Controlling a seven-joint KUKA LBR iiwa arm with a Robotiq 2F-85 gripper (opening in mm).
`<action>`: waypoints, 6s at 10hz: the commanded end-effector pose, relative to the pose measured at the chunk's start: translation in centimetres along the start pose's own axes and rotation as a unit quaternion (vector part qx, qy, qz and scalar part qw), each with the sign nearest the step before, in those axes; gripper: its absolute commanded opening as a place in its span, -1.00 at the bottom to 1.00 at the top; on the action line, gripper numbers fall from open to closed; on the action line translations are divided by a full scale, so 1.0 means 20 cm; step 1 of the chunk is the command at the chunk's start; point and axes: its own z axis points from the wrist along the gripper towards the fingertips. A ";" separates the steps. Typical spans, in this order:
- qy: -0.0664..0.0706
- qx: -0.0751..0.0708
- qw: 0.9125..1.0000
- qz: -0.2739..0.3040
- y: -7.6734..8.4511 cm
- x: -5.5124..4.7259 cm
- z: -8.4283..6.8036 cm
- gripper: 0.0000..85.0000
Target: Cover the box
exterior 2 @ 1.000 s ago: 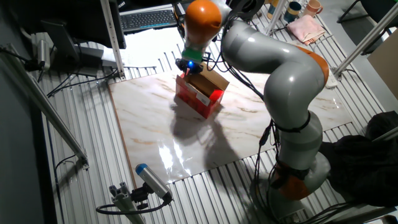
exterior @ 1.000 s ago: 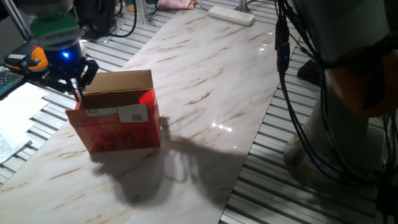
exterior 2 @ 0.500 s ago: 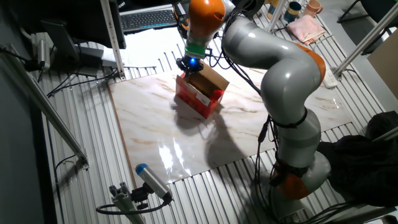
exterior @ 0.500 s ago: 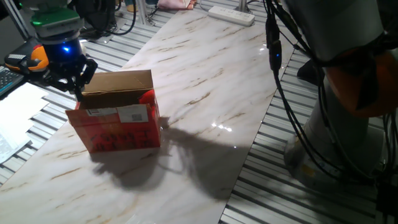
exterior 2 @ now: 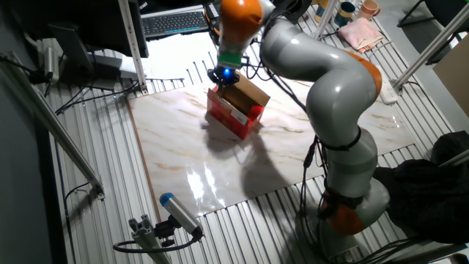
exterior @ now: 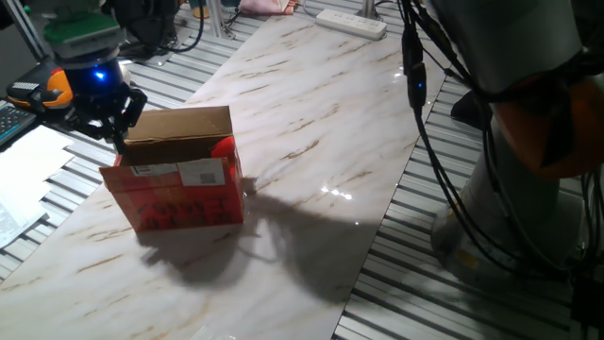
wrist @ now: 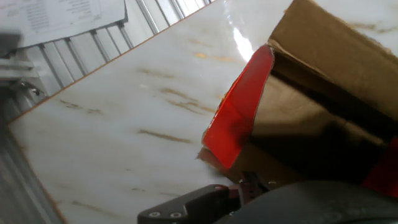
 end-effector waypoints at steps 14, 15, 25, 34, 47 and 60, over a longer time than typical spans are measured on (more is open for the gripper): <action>-0.059 0.042 0.994 0.077 0.14 -0.35 0.25 0.20; -0.060 0.044 0.995 0.072 0.12 -0.36 0.25 0.20; -0.073 0.049 0.994 0.063 0.06 -0.38 0.31 0.20; -0.080 0.043 0.995 0.042 0.08 -0.39 0.41 -0.20; -0.080 0.054 0.995 0.024 0.08 -0.39 0.42 0.20; -0.086 0.054 0.995 -0.019 0.03 -0.38 0.47 -0.20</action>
